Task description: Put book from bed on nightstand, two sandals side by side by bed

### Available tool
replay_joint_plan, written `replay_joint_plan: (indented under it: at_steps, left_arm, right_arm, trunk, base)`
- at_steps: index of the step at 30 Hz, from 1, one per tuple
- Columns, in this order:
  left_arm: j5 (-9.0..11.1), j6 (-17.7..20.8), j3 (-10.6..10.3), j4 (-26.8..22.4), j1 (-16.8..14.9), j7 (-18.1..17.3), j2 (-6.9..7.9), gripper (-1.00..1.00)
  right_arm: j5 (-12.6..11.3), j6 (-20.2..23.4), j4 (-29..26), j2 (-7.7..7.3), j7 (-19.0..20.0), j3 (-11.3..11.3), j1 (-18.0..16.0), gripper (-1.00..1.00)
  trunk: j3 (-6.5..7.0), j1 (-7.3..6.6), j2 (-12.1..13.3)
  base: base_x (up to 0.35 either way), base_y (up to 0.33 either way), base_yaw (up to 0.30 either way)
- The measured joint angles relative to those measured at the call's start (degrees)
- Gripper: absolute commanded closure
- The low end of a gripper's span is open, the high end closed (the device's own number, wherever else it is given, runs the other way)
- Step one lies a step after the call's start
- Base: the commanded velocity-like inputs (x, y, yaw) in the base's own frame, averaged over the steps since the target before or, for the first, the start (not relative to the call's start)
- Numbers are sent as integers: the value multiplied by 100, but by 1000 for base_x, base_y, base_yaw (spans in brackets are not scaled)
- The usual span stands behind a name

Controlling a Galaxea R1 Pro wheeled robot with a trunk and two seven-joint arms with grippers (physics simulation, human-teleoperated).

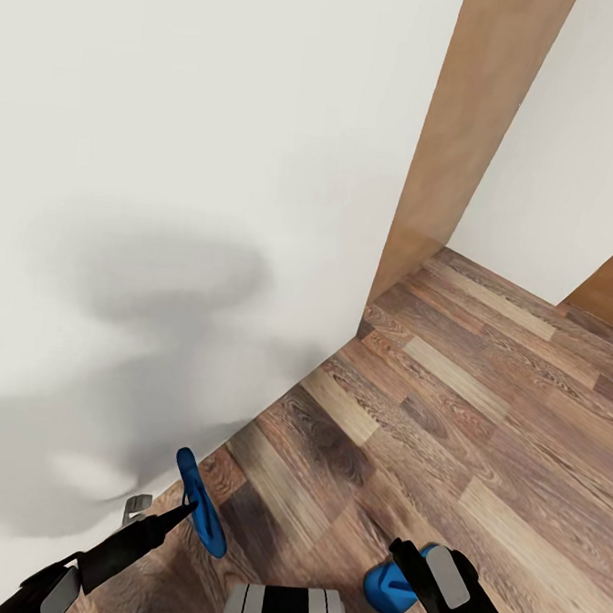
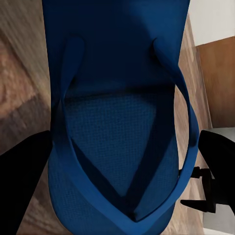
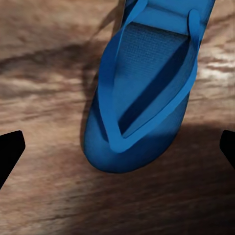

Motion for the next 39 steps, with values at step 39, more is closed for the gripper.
replay_joint_plan:
  at_steps: [39]
  left_arm:
    - [0, -3, 0, 0, 0, -11, 0, 100]
  right_arm:
    - [-20, -97, -16, -9, -18, -48, 0, -100]
  trunk:
    - [0, 0, 0]
  base:
    - [0, 0, 0]
